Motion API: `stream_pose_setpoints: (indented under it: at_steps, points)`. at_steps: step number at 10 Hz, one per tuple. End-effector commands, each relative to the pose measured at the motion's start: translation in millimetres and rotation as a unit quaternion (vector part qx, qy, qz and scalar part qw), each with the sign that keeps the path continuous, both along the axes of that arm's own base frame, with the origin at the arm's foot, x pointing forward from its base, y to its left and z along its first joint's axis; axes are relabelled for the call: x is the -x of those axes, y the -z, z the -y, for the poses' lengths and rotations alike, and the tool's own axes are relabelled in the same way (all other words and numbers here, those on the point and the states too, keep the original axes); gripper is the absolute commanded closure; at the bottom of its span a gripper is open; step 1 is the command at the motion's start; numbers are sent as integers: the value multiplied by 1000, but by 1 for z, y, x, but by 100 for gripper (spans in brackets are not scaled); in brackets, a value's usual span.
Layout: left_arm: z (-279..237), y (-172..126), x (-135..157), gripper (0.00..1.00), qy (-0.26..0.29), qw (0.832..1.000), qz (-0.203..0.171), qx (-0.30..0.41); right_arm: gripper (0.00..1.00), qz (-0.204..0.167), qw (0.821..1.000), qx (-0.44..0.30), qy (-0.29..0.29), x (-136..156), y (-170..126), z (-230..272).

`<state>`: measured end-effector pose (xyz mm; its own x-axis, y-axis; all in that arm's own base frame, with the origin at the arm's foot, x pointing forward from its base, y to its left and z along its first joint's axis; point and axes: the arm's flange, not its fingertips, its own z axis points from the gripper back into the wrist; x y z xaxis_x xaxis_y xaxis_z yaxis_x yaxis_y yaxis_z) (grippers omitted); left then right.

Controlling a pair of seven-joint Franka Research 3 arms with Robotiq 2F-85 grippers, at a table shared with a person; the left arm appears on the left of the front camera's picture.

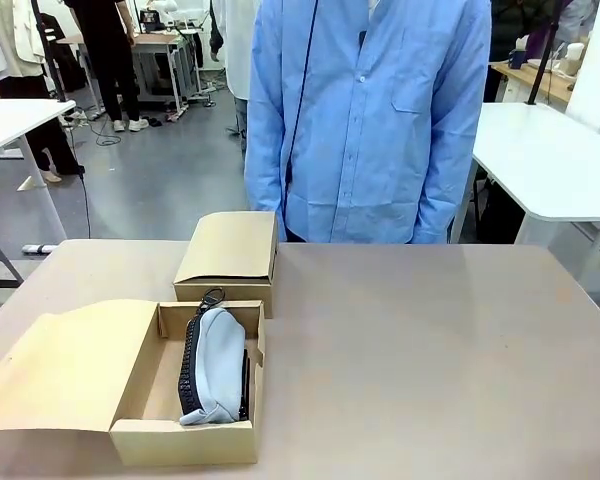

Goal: Place items inside the box.
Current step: Pick up a Pencil pouch or Stapler and place it inside the Mailer Box closest to the robot, then close the lid of the Mailer Box closest to the robot.

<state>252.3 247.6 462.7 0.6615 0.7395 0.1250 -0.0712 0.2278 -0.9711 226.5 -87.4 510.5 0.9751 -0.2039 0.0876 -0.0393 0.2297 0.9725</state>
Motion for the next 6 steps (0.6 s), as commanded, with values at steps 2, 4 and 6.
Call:
stream_pose_setpoints:
  at_steps: [2, 4, 6]
  points:
    - [4, 1, 2, 0, 0, 1000, 17, 3, 0, -7, 1000, -14, -2, -3, -5, -4]
    - [4, 1, 2, 0, 0, 1000, 17, 3, 0, -7, 1000, -14, -2, -3, -5, -4]
    - [4, 1, 2, 0, 0, 1000, 17, 3, 0, -7, 1000, -14, -2, -3, -5, -4]
